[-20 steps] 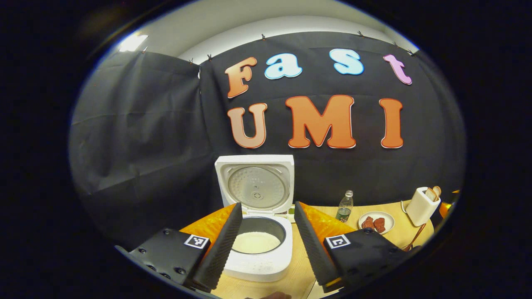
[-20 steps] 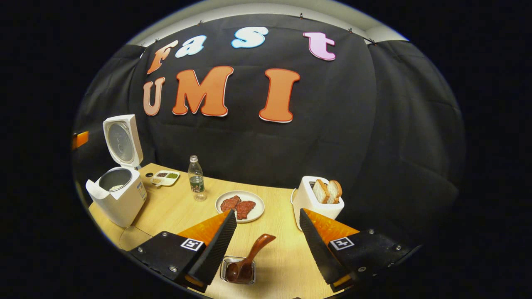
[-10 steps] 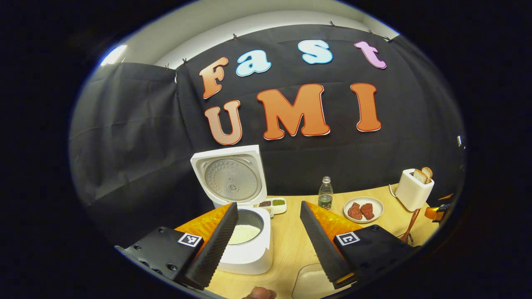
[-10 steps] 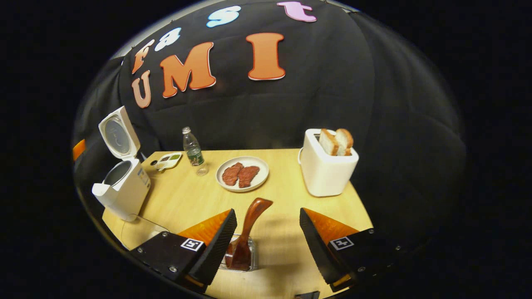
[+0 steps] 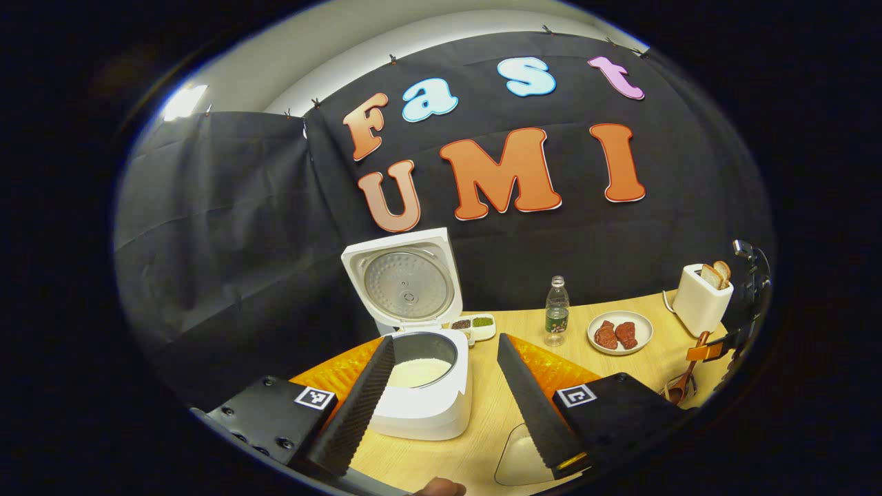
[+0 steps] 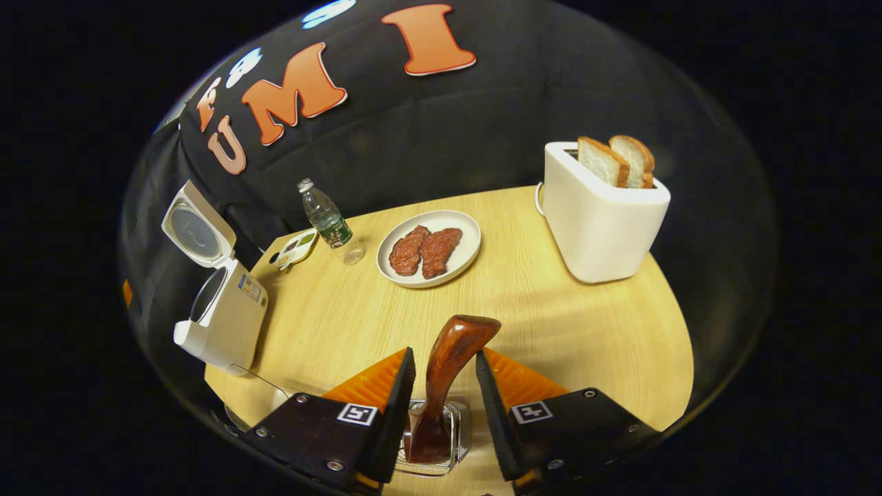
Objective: Close the left gripper, press the button to open the rice cooker; take a wooden spoon from the chopstick holder with the right hand, scoop a spoonful of rice and pour it into the rice cooker, then put the wooden spoon back into the chopstick holder.
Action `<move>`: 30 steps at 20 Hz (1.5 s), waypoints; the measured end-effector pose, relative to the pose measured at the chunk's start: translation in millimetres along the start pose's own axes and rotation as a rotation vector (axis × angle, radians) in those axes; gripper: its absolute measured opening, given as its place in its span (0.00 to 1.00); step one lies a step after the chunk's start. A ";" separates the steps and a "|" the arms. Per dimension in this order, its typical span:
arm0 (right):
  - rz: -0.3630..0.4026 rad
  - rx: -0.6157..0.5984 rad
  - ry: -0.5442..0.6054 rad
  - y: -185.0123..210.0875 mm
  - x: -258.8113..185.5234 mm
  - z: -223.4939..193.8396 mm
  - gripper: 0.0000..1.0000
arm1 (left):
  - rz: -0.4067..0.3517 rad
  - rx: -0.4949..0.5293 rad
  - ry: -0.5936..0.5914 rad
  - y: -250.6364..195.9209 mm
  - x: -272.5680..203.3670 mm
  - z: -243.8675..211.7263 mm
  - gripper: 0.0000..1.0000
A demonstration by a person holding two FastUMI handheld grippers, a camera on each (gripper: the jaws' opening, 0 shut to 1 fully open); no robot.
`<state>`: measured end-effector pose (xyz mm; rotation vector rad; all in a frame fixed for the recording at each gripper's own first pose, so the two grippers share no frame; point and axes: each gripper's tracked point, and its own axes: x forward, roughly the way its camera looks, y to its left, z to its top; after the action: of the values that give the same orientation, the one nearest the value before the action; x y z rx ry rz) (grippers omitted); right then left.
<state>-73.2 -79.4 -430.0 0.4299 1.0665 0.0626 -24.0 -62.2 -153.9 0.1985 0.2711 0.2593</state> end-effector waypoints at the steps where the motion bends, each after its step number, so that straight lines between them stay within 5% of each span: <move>1: 0.010 0.004 0.026 0.7 4.9 -4.7 0.53 | 0.006 -0.005 0.003 0.3 -1.9 -1.5 1.00; 3: 0.008 0.005 0.017 -2.5 9.2 -0.2 0.51 | 0.014 -0.006 0.008 0.6 -2.1 -4.1 0.96; 5: 0.024 0.030 0.019 1.5 7.6 0.8 0.29 | 0.019 -0.005 0.012 -0.4 -0.4 -6.0 1.00; 12: 0.034 0.133 -0.079 -1.9 -25.9 -4.8 0.17 | -0.019 0.001 0.000 -16.7 6.4 -5.2 1.00; 20: -0.010 0.279 -0.135 -5.6 -49.2 -21.6 0.13 | -0.078 -0.008 -0.030 -24.2 19.8 1.9 1.00; 30: -0.016 0.190 -0.326 46.4 -125.9 39.2 0.11 | -0.095 -0.079 -0.053 17.5 28.6 4.7 0.96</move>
<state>-93.9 -81.2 -291.8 0.5817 0.7565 -0.1205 0.1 -38.4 -152.3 0.1140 0.2166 0.1696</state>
